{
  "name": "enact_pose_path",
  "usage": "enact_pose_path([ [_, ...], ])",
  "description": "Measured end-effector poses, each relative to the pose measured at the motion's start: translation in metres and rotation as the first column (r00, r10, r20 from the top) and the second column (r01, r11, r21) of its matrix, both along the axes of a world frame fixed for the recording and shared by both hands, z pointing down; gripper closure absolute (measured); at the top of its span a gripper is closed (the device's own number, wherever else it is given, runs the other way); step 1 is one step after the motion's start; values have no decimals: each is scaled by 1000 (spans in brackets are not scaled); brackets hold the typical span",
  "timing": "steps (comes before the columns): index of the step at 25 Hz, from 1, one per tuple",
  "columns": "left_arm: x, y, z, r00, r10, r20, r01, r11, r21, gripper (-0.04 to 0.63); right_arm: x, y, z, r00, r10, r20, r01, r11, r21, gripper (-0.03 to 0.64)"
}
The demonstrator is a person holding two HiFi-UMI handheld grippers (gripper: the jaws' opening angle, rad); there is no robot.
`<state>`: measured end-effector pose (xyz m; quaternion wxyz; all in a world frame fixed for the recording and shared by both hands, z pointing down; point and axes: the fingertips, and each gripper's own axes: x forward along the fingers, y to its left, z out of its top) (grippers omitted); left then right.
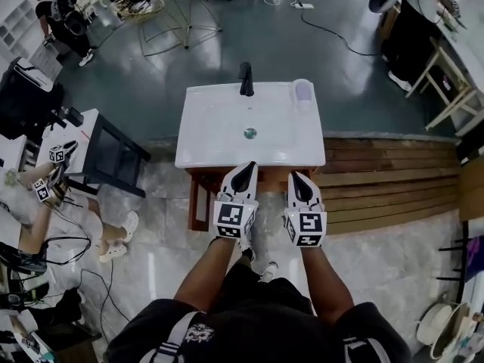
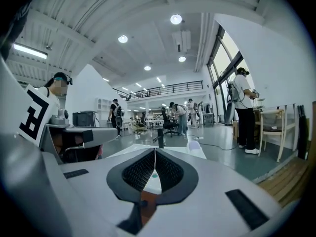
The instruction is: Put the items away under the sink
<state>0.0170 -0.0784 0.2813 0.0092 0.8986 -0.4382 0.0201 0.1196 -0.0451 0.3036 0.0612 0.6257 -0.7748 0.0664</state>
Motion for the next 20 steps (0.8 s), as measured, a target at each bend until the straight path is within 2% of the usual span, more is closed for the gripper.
enact_pose_path([
  [9, 7, -80, -20, 997, 68, -36, -67, 998, 7, 592, 12, -74, -21, 994, 102, -27, -102, 994, 32, 594],
  [14, 8, -125, -23, 992, 118, -44, -118, 993, -2, 592, 15, -117, -24, 988, 151, -35, -150, 989, 14, 594],
  [20, 5, -155, -26, 984, 167, -53, -168, 986, -3, 592, 14, -143, -24, 981, 189, -55, -189, 982, -7, 594],
])
